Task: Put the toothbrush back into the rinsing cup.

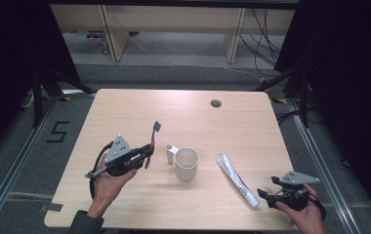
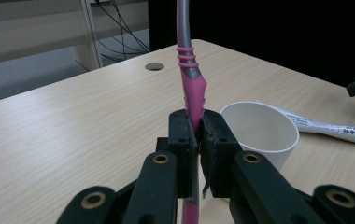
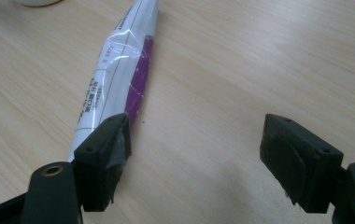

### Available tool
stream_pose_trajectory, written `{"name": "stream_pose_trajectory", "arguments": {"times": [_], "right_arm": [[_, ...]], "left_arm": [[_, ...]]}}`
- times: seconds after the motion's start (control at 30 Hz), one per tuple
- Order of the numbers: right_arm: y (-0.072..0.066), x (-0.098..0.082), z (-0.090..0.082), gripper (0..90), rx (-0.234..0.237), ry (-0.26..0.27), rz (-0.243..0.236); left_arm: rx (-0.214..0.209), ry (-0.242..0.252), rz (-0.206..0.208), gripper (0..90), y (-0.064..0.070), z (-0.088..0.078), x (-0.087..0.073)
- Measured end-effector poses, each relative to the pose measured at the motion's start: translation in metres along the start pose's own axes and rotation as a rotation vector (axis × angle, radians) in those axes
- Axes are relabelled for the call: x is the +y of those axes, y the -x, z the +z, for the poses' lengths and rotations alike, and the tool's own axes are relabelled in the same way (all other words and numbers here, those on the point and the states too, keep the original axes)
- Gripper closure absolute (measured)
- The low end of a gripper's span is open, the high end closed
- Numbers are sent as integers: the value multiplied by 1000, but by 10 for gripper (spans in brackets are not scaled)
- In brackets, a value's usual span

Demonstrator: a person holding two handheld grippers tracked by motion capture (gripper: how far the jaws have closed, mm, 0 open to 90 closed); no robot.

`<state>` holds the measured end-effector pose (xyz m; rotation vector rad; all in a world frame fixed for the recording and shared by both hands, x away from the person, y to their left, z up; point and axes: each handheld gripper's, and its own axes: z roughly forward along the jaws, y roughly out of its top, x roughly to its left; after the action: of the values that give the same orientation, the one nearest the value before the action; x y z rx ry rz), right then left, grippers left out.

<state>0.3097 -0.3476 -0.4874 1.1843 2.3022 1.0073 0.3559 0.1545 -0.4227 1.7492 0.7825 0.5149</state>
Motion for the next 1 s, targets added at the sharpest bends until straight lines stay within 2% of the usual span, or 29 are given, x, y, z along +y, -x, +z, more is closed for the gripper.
{"name": "stream_pose_trajectory", "arguments": {"times": [0.03,0.2,0.23,0.27,0.3,0.4,0.47,0.5,0.53,0.57,0.6,0.63,0.67,0.7,0.73,0.77,0.8,0.9,1.0], "right_arm": [[0,0,0,255,0,4,-4],[1,0,0,255,1,4,3],[-2,0,0,255,10,-4,39],[1,0,0,255,-1,5,5],[1,0,0,255,-1,6,4],[-2,0,0,255,14,-9,45],[-2,0,0,255,14,-9,44],[1,0,0,255,0,8,3],[-1,0,0,255,6,2,29],[1,0,0,255,0,7,5],[1,0,0,255,0,6,5],[-2,-1,0,256,12,-4,39],[0,0,0,256,3,4,13],[-2,0,0,256,13,-5,43],[-2,0,0,256,14,-8,45],[-2,0,0,255,13,-10,43],[1,0,0,256,7,5,3],[1,0,1,256,14,2,14],[1,0,0,256,1,7,6]], "left_arm": [[9,4,9,828,0,1,0],[-4,29,-25,828,-2,8,2],[-5,49,-30,828,-2,10,2],[1,47,-30,828,-2,10,3],[1,56,-37,828,-2,11,4],[0,75,-39,828,-2,15,8],[-4,89,-48,828,-2,17,10],[-4,97,-51,828,-1,19,11],[0,106,-51,828,-1,20,12],[-3,109,-51,828,-1,22,13],[-1,117,-55,828,-1,23,14],[-1,124,-57,828,-1,24,15],[-6,126,-56,828,-1,26,16],[-2,136,-58,828,-1,27,17],[0,142,-61,828,-1,28,18],[-5,148,-70,828,-1,30,18],[-3,155,-69,828,-2,31,19],[-3,167,-70,828,-2,34,20],[-5,181,-74,828,-1,37,22]]}}
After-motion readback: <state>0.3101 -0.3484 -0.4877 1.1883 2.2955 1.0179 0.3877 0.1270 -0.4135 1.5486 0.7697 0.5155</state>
